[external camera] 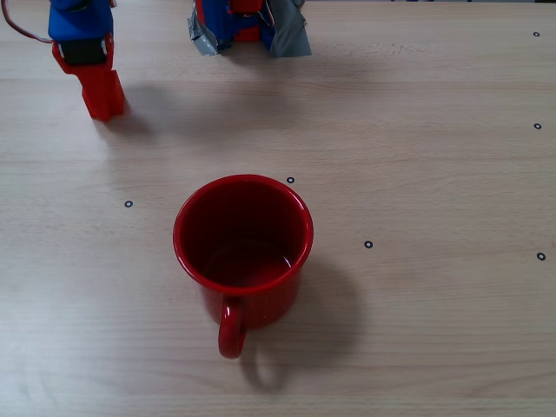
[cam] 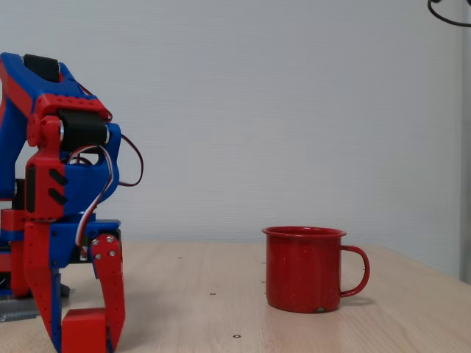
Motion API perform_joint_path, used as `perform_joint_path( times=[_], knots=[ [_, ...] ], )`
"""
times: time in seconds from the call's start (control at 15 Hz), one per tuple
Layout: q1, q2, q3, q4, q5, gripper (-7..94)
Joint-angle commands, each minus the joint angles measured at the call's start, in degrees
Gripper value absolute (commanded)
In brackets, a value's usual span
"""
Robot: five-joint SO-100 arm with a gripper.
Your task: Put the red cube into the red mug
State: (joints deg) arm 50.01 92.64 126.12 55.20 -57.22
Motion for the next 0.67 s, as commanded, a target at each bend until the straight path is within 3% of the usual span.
perform_joint_path(
  times=[0.0,0.33,0.6],
  knots=[
    [0.9,1.9,-0.6,0.0,-0.2,4],
    [0.5,3.3,-0.6,0.1,0.8,0],
    [0.1,5.8,-7.3,9.0,9.8,0]
  ],
)
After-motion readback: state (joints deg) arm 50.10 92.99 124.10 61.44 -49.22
